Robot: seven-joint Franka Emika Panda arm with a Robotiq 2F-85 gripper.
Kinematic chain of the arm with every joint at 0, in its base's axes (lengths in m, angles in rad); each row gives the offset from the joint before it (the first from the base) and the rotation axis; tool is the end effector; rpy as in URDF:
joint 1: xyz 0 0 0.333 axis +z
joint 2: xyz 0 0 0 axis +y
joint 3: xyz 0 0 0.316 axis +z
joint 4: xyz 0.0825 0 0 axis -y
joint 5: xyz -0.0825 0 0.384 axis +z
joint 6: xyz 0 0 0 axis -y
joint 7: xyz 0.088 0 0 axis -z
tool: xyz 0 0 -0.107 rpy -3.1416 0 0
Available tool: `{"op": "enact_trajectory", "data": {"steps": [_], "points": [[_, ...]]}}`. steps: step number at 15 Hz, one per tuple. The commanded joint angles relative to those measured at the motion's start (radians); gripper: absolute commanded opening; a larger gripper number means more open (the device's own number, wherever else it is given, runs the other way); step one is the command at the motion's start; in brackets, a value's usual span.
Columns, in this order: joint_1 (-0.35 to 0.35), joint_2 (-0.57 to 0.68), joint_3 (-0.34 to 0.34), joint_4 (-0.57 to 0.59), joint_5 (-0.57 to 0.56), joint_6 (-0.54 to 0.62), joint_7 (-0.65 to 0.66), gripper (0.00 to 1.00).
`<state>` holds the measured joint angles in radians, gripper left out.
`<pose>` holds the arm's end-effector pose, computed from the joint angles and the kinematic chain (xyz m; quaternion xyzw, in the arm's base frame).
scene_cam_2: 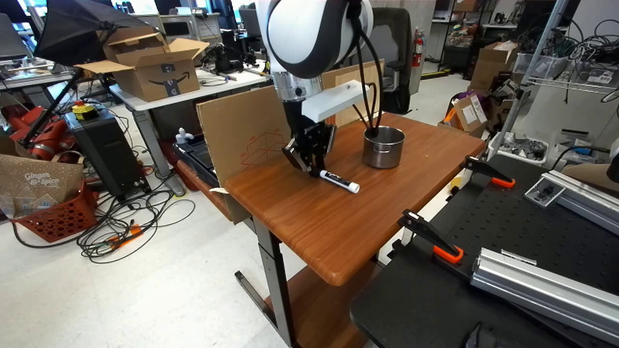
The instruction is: Pick up the marker and put it in the cup
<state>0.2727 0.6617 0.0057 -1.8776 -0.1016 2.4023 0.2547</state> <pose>0.5938 0.1689 0.1439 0.9959 0.0511 -0.0580 0.0467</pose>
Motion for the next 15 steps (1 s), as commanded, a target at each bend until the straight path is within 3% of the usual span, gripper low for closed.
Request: {"op": "enact_trajectory", "data": {"steps": [1,9,15], "points": [[0.018,0.016,-0.014,0.024,-0.035,-0.032,0.026,0.03],[0.022,-0.091,-0.023,-0.069,-0.070,-0.028,0.036,0.06],[0.008,-0.311,-0.034,-0.263,-0.138,0.023,0.085,0.06]]}}
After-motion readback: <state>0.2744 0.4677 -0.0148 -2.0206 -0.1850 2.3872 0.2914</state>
